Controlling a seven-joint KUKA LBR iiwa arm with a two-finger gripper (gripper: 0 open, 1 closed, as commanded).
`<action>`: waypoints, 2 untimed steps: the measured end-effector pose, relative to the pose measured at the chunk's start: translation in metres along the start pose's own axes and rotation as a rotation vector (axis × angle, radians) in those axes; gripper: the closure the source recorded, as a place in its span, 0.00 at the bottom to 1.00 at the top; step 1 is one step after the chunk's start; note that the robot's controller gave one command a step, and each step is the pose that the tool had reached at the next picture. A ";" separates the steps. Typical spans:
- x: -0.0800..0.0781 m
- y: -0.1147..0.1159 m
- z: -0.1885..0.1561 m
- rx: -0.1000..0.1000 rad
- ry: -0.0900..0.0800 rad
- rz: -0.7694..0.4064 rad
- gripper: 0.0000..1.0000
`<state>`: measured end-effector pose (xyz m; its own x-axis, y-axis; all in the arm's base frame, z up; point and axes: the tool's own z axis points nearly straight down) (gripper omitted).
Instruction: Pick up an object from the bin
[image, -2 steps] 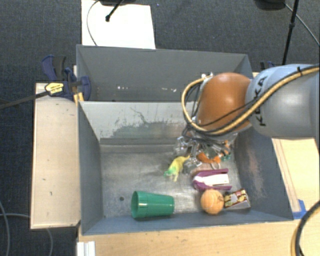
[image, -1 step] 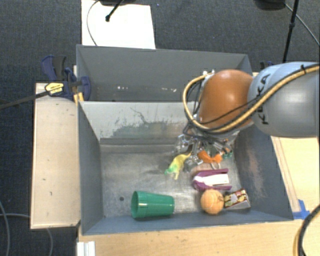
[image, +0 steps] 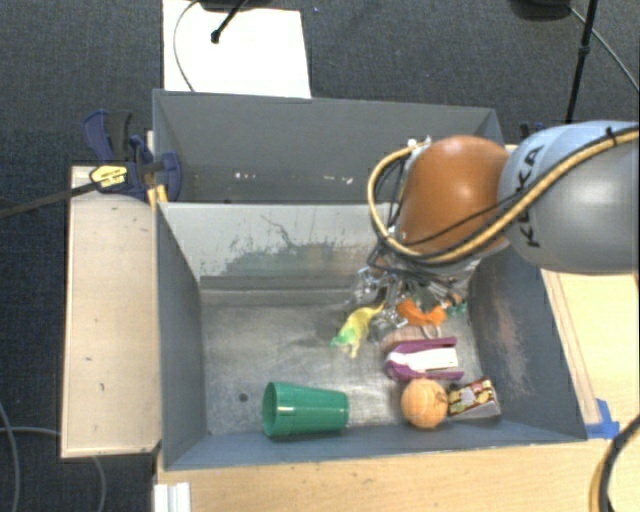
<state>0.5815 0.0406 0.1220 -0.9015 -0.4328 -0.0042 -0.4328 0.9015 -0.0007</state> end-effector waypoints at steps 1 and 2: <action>0.001 0.001 -0.011 -0.003 0.006 0.002 1.00; 0.002 0.001 -0.031 -0.003 0.008 0.002 1.00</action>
Offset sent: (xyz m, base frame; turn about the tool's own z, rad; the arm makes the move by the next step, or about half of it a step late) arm -0.0001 0.0000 0.0079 0.0000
